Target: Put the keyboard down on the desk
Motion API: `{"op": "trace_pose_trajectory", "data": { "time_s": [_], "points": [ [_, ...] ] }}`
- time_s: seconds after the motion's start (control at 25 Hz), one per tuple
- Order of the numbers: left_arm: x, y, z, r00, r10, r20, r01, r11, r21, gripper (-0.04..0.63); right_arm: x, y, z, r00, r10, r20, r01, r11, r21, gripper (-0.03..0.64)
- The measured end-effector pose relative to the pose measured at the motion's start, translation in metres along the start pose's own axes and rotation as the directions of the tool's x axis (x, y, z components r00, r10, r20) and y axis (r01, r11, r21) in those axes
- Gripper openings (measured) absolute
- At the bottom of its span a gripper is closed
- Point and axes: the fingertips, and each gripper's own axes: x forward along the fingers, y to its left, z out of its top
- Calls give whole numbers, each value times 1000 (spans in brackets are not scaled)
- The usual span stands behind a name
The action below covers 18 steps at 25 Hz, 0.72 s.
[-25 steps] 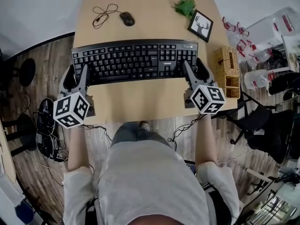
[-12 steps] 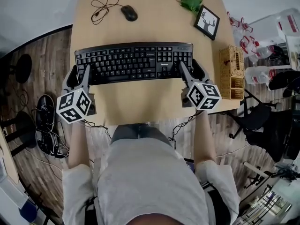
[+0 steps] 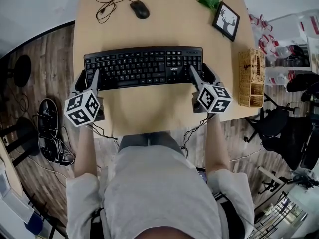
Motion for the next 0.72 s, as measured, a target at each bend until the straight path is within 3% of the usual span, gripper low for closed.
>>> {"op": "trace_pose_trajectory", "data": {
  "time_s": [0.72],
  "points": [
    [36, 20, -43, 992, 9, -127, -13, 999, -33, 232, 36, -8, -42, 990, -24, -140, 29, 999, 29, 236]
  ]
}}
